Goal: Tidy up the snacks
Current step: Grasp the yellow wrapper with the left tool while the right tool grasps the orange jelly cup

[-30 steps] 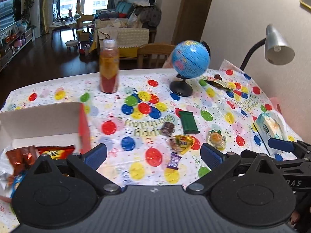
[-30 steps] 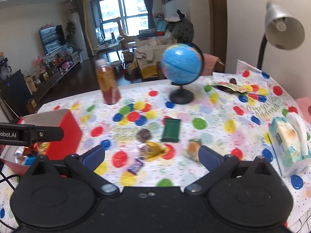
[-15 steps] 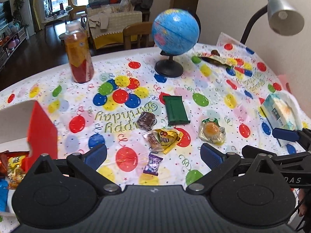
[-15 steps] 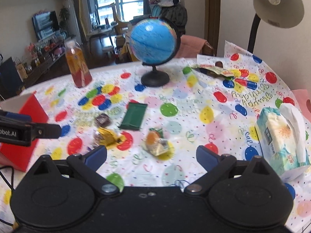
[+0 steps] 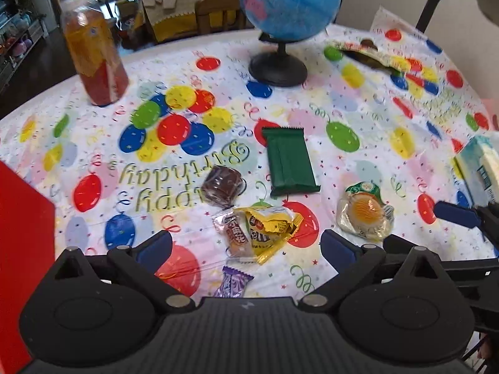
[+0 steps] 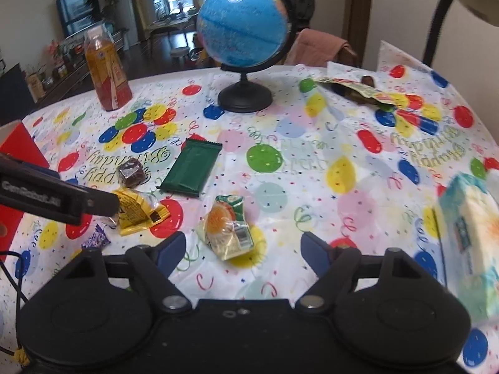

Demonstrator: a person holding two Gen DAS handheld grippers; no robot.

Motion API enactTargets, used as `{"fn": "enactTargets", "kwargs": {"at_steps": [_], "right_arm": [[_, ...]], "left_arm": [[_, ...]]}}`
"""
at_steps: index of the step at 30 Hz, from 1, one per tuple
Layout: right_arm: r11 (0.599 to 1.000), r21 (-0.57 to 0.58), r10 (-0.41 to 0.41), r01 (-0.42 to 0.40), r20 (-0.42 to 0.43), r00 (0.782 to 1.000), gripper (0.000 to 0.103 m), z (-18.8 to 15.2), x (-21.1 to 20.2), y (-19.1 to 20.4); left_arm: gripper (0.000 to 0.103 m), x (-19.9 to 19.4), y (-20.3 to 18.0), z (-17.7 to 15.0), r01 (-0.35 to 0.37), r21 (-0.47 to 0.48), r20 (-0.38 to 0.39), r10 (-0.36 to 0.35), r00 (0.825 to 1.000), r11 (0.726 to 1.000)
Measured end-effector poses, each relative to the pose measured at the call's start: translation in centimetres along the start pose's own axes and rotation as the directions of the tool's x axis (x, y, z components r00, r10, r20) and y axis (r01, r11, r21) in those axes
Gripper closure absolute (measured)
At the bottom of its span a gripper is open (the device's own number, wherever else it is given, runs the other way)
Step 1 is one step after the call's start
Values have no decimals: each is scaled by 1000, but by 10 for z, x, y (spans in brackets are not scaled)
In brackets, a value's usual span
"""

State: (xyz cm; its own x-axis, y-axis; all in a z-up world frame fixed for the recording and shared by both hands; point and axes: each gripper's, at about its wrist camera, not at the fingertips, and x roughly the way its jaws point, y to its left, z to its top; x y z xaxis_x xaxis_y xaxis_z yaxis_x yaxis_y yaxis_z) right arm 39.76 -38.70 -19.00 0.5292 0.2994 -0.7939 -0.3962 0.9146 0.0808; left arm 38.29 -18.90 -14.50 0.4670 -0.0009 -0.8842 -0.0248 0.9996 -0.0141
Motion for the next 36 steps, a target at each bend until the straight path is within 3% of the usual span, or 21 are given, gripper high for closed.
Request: {"fn": "enactTargets", "kwargs": {"at_steps": [5, 10, 21, 22, 28, 36], "right_arm": [[999, -41, 23, -24, -18, 1000, 31, 6, 21, 2], [998, -49, 38, -40, -33, 999, 36, 9, 38, 1], [996, -56, 70, -73, -39, 997, 62, 7, 52, 4], [996, -53, 75, -77, -37, 996, 67, 7, 52, 4], [998, -34, 57, -58, -41, 998, 68, 8, 47, 4], [999, 13, 49, -49, -41, 998, 68, 6, 23, 6]], "left_arm": [[17, 21, -7, 6, 1, 13, -39, 0, 999, 1000], [23, 33, -14, 9, 22, 25, -56, -21, 998, 999], [63, 44, -24, 12, 45, 77, -58, -41, 997, 996], [63, 44, -24, 12, 50, 76, -61, -45, 997, 996], [71, 41, -18, 12, 60, 57, -58, -57, 997, 997], [73, 19, -7, 7, 87, 19, -42, -86, 995, 996]]}}
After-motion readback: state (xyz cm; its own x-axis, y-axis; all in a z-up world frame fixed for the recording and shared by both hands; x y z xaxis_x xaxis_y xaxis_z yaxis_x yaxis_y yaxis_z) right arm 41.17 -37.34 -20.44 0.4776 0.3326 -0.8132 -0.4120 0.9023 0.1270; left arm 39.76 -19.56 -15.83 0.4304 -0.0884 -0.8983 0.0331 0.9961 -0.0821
